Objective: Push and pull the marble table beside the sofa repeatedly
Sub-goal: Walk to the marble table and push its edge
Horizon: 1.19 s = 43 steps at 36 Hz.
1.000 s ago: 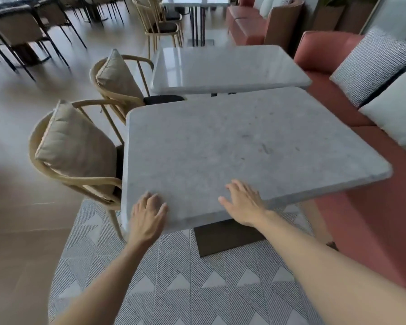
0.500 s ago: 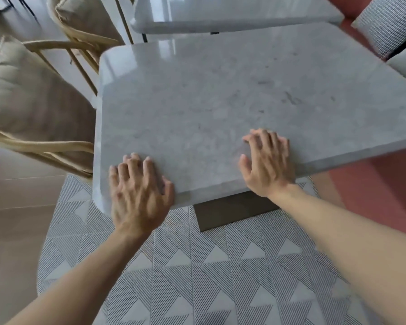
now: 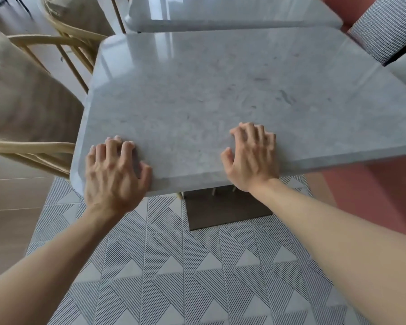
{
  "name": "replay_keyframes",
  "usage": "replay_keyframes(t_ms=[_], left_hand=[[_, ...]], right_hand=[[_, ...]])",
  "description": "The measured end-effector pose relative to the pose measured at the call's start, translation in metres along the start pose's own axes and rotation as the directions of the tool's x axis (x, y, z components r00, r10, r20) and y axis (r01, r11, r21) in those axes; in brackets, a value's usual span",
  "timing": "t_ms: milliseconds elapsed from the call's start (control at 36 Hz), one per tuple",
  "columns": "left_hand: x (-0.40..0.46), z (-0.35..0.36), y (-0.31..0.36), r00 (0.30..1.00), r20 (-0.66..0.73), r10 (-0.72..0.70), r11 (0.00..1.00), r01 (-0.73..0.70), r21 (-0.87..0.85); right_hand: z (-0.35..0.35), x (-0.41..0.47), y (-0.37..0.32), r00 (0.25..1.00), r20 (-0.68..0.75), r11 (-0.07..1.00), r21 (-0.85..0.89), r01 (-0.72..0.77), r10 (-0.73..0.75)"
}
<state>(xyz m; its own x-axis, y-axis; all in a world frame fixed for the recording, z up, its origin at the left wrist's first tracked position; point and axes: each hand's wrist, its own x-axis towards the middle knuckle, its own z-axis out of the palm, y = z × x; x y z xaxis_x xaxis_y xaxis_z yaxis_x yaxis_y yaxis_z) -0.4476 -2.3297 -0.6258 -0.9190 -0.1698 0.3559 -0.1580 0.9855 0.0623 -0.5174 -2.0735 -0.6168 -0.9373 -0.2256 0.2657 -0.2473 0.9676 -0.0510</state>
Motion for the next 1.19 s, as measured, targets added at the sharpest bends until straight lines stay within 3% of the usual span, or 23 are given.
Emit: replay_keyframes(t_ms=[389, 1194], left_hand=[[0.019, 0.003, -0.009, 1.0, -0.015, 0.009, 1.0, -0.009, 0.004], [0.038, 0.012, -0.027, 0.998, -0.028, 0.062, 0.998, -0.061, 0.011]], right_hand=[[0.01, 0.014, -0.011, 0.998, -0.058, 0.999, 0.034, -0.024, 0.026], [0.011, 0.024, -0.023, 0.999, -0.033, 0.999, 0.011, -0.033, 0.034]])
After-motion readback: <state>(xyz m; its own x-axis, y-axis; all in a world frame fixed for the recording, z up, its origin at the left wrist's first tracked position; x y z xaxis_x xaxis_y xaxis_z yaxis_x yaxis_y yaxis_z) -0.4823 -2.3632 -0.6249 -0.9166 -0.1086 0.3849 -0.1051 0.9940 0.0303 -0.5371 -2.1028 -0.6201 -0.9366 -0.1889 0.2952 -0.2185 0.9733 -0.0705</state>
